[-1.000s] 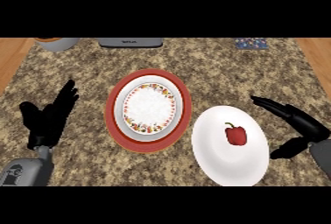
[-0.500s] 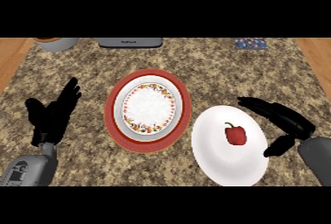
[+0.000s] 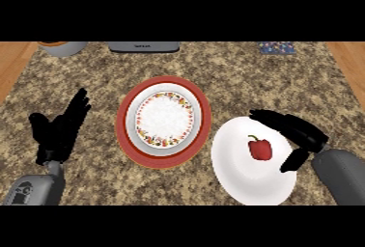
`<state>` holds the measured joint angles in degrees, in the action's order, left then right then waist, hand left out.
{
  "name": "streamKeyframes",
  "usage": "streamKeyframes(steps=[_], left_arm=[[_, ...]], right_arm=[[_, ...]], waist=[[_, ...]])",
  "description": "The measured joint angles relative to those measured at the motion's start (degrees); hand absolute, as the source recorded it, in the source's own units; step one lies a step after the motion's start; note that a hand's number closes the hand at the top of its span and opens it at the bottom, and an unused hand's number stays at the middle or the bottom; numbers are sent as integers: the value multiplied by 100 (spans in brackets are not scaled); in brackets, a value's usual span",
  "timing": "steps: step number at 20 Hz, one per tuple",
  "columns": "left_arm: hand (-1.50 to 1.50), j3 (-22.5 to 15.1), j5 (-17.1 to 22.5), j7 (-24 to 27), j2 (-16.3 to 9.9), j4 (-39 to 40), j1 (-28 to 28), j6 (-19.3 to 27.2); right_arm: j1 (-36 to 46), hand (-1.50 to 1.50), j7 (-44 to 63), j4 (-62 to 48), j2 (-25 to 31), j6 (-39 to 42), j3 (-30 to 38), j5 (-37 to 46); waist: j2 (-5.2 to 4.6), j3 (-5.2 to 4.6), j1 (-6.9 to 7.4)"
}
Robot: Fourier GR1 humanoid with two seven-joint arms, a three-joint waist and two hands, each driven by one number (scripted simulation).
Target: Pick the bell pepper from the plate and place it in the plate
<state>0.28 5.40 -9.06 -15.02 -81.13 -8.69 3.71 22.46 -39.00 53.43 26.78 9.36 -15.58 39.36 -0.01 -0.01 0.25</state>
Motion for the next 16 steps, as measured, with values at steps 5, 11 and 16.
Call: streamKeyframes(steps=[5, 11, 16], left_arm=[[0, 64, -136, 24, 123, 14, 26, -24], [0, 133, -265, -65, 212, -130, 53, -85], [0, 246, -280, 16, 241, 133, -126, -160]], right_arm=[[55, -150, 178, -95, -273, -74, 105, 408], [74, -150, 399, -33, -507, -56, 182, 873], [197, 150, 199, -147, -569, 49, 12, 1266]], waist=[[0, 0, -6], [6, -6, -7], [25, -42, -9]])
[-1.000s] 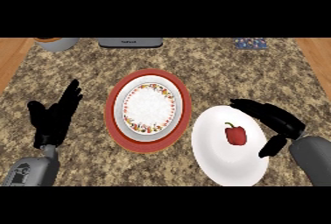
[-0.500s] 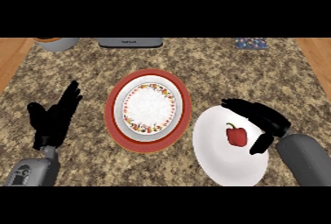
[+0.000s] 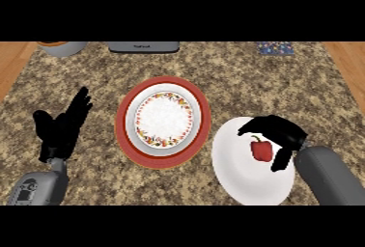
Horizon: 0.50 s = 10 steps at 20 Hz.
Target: Pick the bell pepper from the plate and place it in the plate
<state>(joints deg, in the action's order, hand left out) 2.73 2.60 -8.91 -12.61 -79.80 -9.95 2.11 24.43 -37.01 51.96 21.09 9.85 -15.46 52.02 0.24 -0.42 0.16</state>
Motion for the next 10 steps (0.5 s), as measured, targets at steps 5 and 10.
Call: streamKeyframes(steps=[5, 10], left_arm=[[0, 104, 99, -144, -77, -206, 111, -162], [0, 88, 16, -193, -54, -216, 30, -128]], right_arm=[[8, 150, -410, -120, -58, -143, -34, 232], [77, 150, 122, 68, -505, -28, -24, 346]], waist=[[38, -52, 14], [60, -89, 2]])
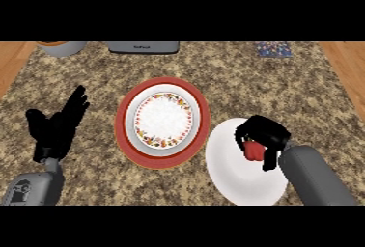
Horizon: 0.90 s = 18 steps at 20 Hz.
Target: Pick the bell pepper from the plate and place it in the plate
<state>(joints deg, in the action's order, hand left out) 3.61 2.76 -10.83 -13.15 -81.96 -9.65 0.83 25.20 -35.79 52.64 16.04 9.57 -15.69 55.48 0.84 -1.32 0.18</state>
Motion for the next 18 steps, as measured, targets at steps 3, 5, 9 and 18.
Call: streamKeyframes(steps=[3, 5, 9, 18], left_arm=[[0, -64, -22, 12, 32, 18, -35, -24], [0, -111, -22, 21, 53, 12, -65, -59], [0, -199, -26, 5, 92, 37, -124, -120], [0, -378, -85, -43, 179, 148, -291, -186]], right_arm=[[139, 150, 1082, 48, -634, 40, -90, 23], [216, 150, 1675, 54, -902, 38, -93, -50], [448, 150, 2912, 173, -1310, -320, -125, -231], [1533, 150, 5634, 800, -1571, -2062, -460, 115]], waist=[[-6, -11, 127], [-29, 4, 250], [-53, 70, 464], [8, 101, 716]])
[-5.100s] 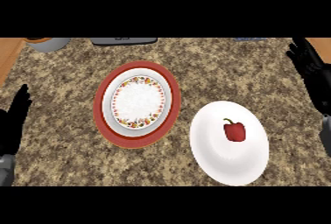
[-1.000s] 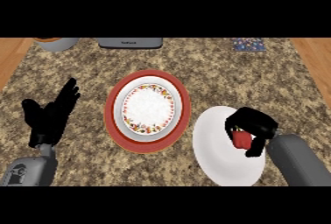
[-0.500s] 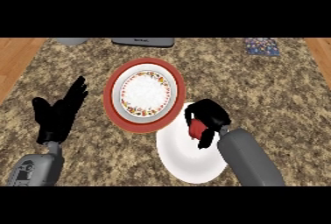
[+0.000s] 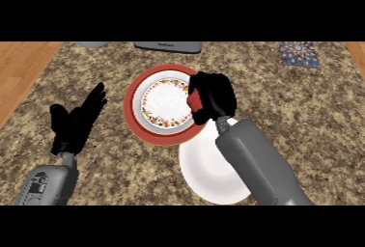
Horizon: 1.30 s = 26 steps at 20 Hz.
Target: Pick the bell pepper from the plate and place it in the plate
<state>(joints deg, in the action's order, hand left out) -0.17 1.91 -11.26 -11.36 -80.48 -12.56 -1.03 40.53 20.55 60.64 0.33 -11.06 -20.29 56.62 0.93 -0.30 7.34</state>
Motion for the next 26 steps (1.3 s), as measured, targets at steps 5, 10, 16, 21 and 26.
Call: streamKeyframes(steps=[5, 10, 16, 21, 26], left_arm=[[0, -60, -48, 15, 47, 78, -42, 9], [0, -107, -63, 43, 80, 125, -126, -21], [0, -25, -78, 80, 73, 222, -218, 45], [0, 67, -61, 88, 36, 237, -182, 77], [0, 131, -66, 107, 25, 270, -207, 122]], right_arm=[[553, 150, 1724, 158, -23, -808, -319, 507], [966, 150, 3412, 121, -21, -1373, -732, 812], [1195, 150, 4355, -32, 23, -1614, -1278, 1116], [1123, 150, 4708, -133, 44, -1723, -1581, 1243], [891, 150, 4883, -343, 52, -1815, -1886, 1077]], waist=[[-7, -7, 38], [-70, -1, 110], [-113, 9, 7], [-116, 19, -149], [-136, 23, -240]])
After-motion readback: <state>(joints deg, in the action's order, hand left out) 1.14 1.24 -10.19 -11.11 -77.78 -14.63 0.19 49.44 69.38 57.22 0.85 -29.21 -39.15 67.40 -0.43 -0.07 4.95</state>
